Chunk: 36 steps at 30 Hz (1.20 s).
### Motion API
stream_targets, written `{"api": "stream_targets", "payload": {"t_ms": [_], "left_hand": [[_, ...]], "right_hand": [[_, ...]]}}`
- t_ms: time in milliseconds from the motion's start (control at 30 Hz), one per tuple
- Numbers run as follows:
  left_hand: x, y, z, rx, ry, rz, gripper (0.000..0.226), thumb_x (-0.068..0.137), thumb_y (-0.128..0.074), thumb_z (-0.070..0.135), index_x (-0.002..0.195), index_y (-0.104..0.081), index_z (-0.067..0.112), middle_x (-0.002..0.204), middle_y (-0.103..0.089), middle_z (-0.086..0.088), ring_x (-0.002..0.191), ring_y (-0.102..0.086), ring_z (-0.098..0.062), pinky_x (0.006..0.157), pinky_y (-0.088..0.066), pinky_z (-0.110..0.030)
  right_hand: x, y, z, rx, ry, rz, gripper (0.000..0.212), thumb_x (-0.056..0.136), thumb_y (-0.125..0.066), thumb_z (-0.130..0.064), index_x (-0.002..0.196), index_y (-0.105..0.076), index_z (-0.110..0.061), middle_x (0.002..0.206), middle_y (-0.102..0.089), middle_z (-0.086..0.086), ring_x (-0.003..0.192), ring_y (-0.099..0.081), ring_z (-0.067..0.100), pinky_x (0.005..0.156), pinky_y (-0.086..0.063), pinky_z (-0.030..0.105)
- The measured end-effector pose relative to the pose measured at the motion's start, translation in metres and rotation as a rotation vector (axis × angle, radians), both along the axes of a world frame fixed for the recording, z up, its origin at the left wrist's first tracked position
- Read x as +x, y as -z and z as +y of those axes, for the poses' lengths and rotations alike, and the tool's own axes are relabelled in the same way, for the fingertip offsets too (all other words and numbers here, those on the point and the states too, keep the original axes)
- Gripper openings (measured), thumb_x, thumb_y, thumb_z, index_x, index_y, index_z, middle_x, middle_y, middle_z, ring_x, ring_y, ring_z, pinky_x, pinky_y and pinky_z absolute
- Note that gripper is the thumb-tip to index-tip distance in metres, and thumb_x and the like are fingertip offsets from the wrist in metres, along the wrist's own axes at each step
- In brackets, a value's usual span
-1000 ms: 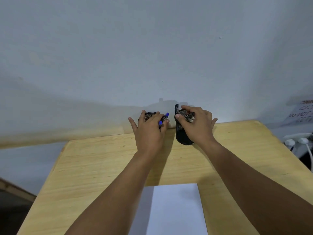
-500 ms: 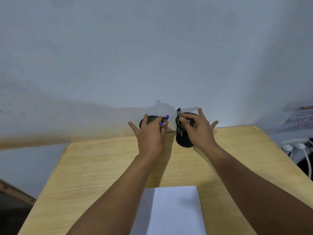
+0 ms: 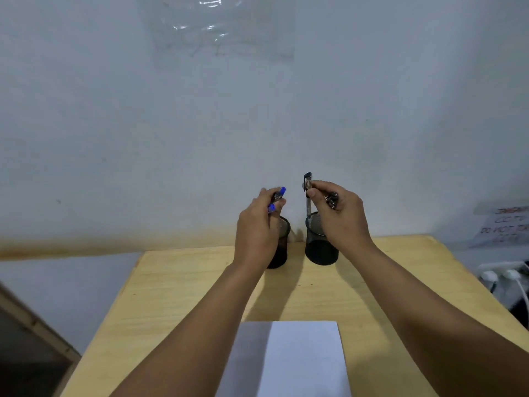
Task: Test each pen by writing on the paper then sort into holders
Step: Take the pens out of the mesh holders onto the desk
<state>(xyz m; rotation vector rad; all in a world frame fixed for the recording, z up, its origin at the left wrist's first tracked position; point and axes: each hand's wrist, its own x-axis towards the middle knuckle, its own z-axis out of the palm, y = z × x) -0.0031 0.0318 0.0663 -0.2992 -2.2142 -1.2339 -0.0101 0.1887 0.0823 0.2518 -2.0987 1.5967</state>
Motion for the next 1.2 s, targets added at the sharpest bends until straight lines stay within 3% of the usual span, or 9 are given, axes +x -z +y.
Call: {"api": "stream_targets", "payload": {"t_ms": [67, 333, 433, 600, 700, 800, 1000, 1100, 1200], "left_hand": [[0.009, -0.009, -0.005, 0.022, -0.006, 0.029, 0.026, 0.103, -0.051, 0.025, 0.123, -0.064, 0.017, 0.102, -0.066, 0.011, 0.092, -0.061, -0.007, 0.078, -0.045, -0.013], [0.052, -0.013, -0.077, -0.01, -0.131, 0.002, 0.02, 0.102, -0.048, 0.032, 0.108, -0.064, 0.022, 0.07, -0.062, 0.003, 0.063, -0.054, -0.018, 0.062, -0.045, -0.037], [0.067, -0.002, -0.113, 0.007, -0.14, -0.139, 0.019, 0.099, -0.045, 0.041, 0.099, -0.061, 0.03, 0.08, -0.07, 0.002, 0.073, -0.065, -0.021, 0.064, -0.055, -0.044], [0.084, 0.017, -0.161, -0.022, -0.128, -0.5, 0.024, 0.099, -0.053, 0.033, 0.092, -0.065, 0.013, 0.086, -0.073, 0.004, 0.072, -0.072, -0.014, 0.075, -0.057, -0.04], [0.091, 0.033, -0.181, 0.047, -0.063, -0.701, 0.03, 0.099, -0.054, 0.029, 0.088, -0.064, 0.003, 0.087, -0.074, -0.009, 0.075, -0.074, -0.026, 0.072, -0.057, -0.045], [0.093, 0.053, -0.191, 0.052, -0.06, -0.823, 0.031, 0.096, -0.057, 0.03, 0.079, -0.062, 0.005, 0.078, -0.07, -0.013, 0.074, -0.072, -0.033, 0.061, -0.049, -0.035], [0.096, 0.074, -0.192, 0.029, -0.137, -0.868, 0.052, 0.075, -0.073, 0.058, 0.063, -0.048, 0.013, 0.057, -0.045, -0.004, 0.056, -0.044, -0.023, 0.054, -0.039, -0.031], [0.094, 0.075, -0.19, 0.045, -0.16, -0.87, 0.049, 0.08, -0.07, 0.053, 0.063, -0.054, 0.01, 0.058, -0.051, -0.009, 0.055, -0.049, -0.025, 0.052, -0.047, -0.036], [0.092, 0.076, -0.191, 0.047, -0.196, -0.868, 0.042, 0.08, -0.067, 0.046, 0.061, -0.058, 0.009, 0.062, -0.059, -0.012, 0.058, -0.06, -0.029, 0.068, -0.059, -0.045]], "right_hand": [[0.005, -0.006, -0.009, 0.006, -0.028, 0.007, 0.019, 0.096, -0.062, -0.025, 0.11, -0.074, -0.021, 0.099, -0.076, -0.007, 0.091, -0.068, 0.009, 0.078, -0.052, 0.017], [0.043, -0.011, -0.083, 0.011, -0.183, -0.079, 0.015, 0.094, -0.062, -0.029, 0.085, -0.066, -0.041, 0.091, -0.076, -0.002, 0.09, -0.072, 0.018, 0.085, -0.057, 0.039], [0.052, 0.004, -0.116, -0.014, -0.25, -0.202, 0.011, 0.094, -0.06, -0.029, 0.085, -0.067, -0.03, 0.086, -0.076, 0.0, 0.086, -0.073, 0.023, 0.081, -0.058, 0.041], [0.066, 0.041, -0.167, -0.135, -0.364, -0.56, 0.017, 0.095, -0.061, -0.02, 0.087, -0.067, -0.006, 0.092, -0.073, 0.018, 0.077, -0.071, 0.029, 0.056, -0.056, 0.032], [0.072, 0.063, -0.186, -0.09, -0.375, -0.758, 0.019, 0.09, -0.065, -0.02, 0.079, -0.065, -0.005, 0.078, -0.068, 0.02, 0.068, -0.072, 0.039, 0.068, -0.059, 0.056], [0.076, 0.082, -0.195, -0.026, -0.368, -0.893, 0.021, 0.079, -0.069, -0.024, 0.079, -0.063, -0.004, 0.074, -0.067, 0.022, 0.078, -0.071, 0.049, 0.079, -0.053, 0.066], [0.078, 0.092, -0.202, 0.047, -0.345, -1.013, 0.025, 0.078, -0.076, -0.019, 0.089, -0.063, 0.0, 0.087, -0.071, 0.018, 0.069, -0.075, 0.026, 0.065, -0.064, 0.041], [0.075, 0.089, -0.203, 0.101, -0.347, -1.029, 0.027, 0.076, -0.078, -0.02, 0.083, -0.061, -0.001, 0.075, -0.068, 0.015, 0.057, -0.072, 0.024, 0.058, -0.062, 0.034], [0.074, 0.083, -0.203, 0.174, -0.363, -1.024, 0.027, 0.074, -0.076, -0.017, 0.069, -0.051, -0.006, 0.055, -0.052, 0.009, 0.038, -0.052, 0.022, 0.045, -0.045, 0.027]]}}
